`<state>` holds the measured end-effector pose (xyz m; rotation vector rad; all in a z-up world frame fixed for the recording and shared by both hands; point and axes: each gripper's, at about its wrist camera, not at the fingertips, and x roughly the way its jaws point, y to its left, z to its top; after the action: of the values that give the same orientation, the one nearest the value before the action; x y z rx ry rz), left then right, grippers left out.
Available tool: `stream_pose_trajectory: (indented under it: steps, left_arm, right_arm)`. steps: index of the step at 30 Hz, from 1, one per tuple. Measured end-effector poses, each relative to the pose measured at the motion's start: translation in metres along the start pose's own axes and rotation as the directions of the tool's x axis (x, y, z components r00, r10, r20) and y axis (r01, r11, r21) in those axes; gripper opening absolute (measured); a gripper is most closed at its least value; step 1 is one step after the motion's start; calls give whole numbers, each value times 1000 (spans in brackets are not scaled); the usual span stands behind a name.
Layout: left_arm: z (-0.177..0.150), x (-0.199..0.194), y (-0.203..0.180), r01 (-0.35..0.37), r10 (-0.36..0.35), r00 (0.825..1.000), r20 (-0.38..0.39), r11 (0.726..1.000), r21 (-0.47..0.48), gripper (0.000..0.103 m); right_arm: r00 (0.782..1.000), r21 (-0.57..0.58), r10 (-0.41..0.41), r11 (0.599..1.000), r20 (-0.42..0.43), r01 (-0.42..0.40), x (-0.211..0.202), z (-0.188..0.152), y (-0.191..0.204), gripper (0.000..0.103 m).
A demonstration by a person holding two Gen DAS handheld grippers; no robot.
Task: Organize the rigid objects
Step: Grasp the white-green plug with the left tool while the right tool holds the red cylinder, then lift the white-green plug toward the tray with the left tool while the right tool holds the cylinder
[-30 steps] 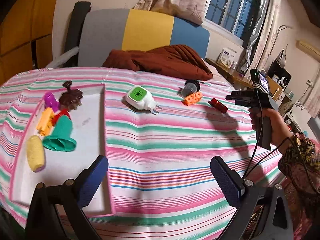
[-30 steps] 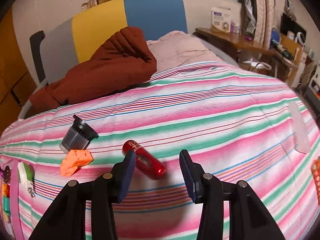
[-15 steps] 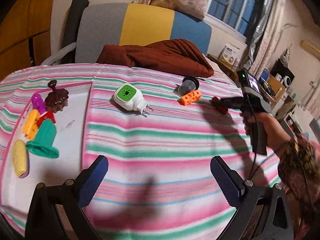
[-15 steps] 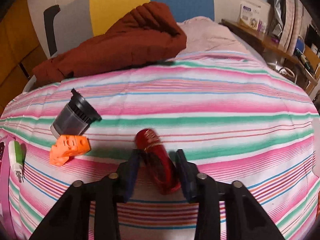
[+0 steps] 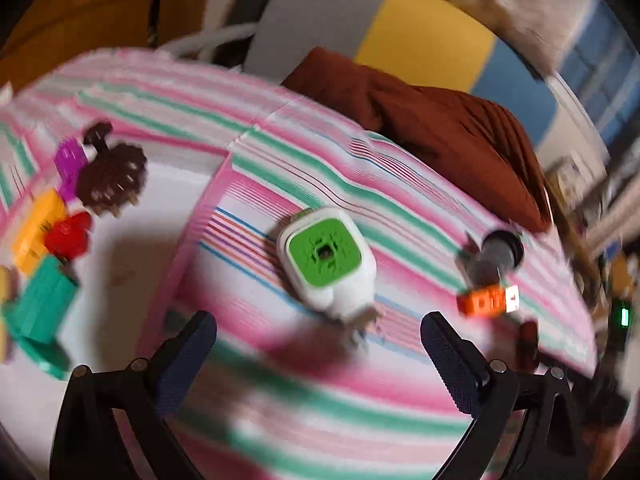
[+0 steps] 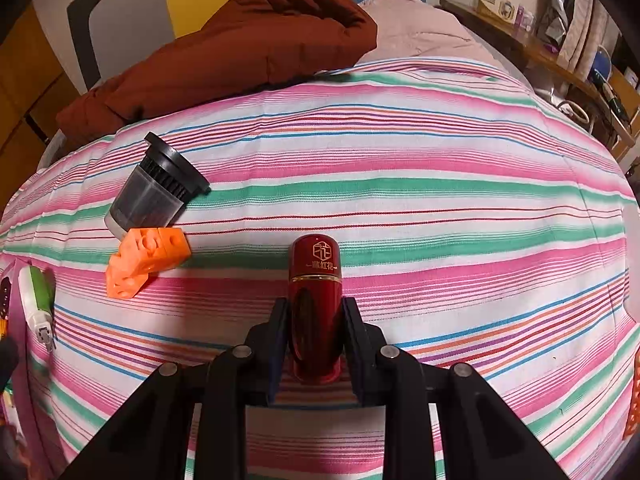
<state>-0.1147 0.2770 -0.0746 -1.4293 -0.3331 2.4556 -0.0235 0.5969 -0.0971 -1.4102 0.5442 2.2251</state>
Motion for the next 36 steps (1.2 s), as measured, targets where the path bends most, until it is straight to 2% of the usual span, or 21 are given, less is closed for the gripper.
stream_pose_trajectory:
  steps: [3, 8, 11, 12, 14, 15, 16, 22, 28, 33, 36]
  left_arm:
    - [6, 14, -1, -61, 62, 998, -1, 997, -52, 103]
    - [13, 22, -11, -70, 69, 996, 57, 997, 16, 98]
    - [15, 31, -17, -85, 81, 995, 57, 993, 76, 82]
    - [15, 36, -18, -76, 72, 996, 44, 992, 98, 70]
    - [13, 38, -25, -84, 74, 995, 70, 983, 163, 67]
    - [12, 38, -26, -80, 65, 994, 84, 979, 190, 58]
    - [11, 38, -26, -72, 53, 994, 92, 974, 215, 55]
    - [4, 34, -18, -22, -6, 993, 118, 973, 231, 54]
    - [-19, 16, -4, 26, -58, 990, 126, 970, 241, 54]
    - [-40, 1, -4, 30, -80, 987, 142, 947, 321, 54]
    - [-56, -11, -8, 28, -98, 982, 162, 920, 391, 54]
  right_arm:
    - [1000, 11, 9, 1000, -6, -9, -1, 0, -2, 26]
    - [1000, 34, 19, 999, -13, -18, -2, -1, -5, 26]
    - [1000, 36, 18, 999, -16, -17, -4, -3, -5, 26]
    - [1000, 36, 17, 999, -17, -16, -5, -4, -5, 26]
    - [1000, 36, 16, 999, -19, -15, -5, -5, -5, 26]
    - [1000, 36, 15, 999, -19, -15, -5, -5, -5, 26]
    - [1000, 37, 16, 999, -19, -15, -5, -5, -5, 26]
    - [1000, 35, 17, 999, -22, -17, -9, -6, -7, 26]
    - [999, 58, 37, 998, -9, -36, -14, -11, -11, 26]
    - [999, 62, 35, 997, 3, -35, -21, -20, -13, 25]
    - [997, 117, 82, 990, -1, -82, -25, -22, -23, 25]
